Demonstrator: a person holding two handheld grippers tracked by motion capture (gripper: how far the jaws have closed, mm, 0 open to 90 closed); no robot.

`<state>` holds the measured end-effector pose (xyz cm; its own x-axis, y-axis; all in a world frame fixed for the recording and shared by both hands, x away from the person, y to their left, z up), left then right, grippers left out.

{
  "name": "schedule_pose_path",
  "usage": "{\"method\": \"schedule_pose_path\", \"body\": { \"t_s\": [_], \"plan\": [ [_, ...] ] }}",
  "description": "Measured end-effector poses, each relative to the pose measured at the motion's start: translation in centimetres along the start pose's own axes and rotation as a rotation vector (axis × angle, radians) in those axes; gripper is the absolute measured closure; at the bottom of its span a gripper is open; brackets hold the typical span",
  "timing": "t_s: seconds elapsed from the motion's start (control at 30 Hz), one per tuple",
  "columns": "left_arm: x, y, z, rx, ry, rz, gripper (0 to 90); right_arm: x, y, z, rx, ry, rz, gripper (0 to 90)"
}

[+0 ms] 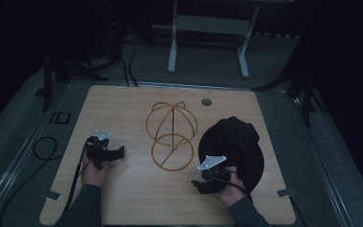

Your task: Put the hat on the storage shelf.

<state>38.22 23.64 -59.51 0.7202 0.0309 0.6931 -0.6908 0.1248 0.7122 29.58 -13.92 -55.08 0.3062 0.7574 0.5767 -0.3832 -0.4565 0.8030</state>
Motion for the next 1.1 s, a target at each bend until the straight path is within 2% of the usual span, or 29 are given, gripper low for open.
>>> {"method": "schedule_pose_path", "body": {
  "t_s": [0.4, 0.67, 0.77, 0.8, 0.87, 1.1],
  "plan": [
    [0.0, 0.0, 0.0, -0.001, 0.000, 0.000, 7.9, 0.2, 2.9, 2.0, 0.000, 0.001, -0.034, 41.2],
    [0.0, 0.0, 0.0, -0.001, 0.000, 0.000, 7.9, 0.1, 5.1, 3.5, 0.002, 0.004, -0.088, 39.5],
    [0.0, 0.0, 0.0, -0.001, 0.000, 0.000, 7.9, 0.1, 5.7, 3.9, 0.002, 0.008, -0.090, 38.8],
    [0.0, 0.0, 0.0, -0.001, 0.000, 0.000, 7.9, 0.0, 6.5, 4.3, 0.001, -0.002, -0.097, 38.3],
    [0.0, 0.0, 0.0, -0.001, 0.000, 0.000, 7.9, -0.1, 6.9, 4.5, -0.007, 0.001, -0.101, 38.2],
    [0.0, 0.0, 0.0, -0.001, 0.000, 0.000, 7.9, -1.1, 9.5, 6.0, -0.046, -0.035, -0.110, 35.2]
  ]
}}
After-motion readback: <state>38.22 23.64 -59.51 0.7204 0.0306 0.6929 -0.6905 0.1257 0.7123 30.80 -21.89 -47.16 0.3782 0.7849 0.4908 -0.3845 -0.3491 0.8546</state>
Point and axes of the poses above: each handheld gripper's, and its own axes: y roughly backward along the jaws, x roughly out of its top, z roughly to its right, the point moved 4 cm from there along -y, roughly forward along the jaws, and after that the axes turned 10 degrees about y, right-handed, at the moved point
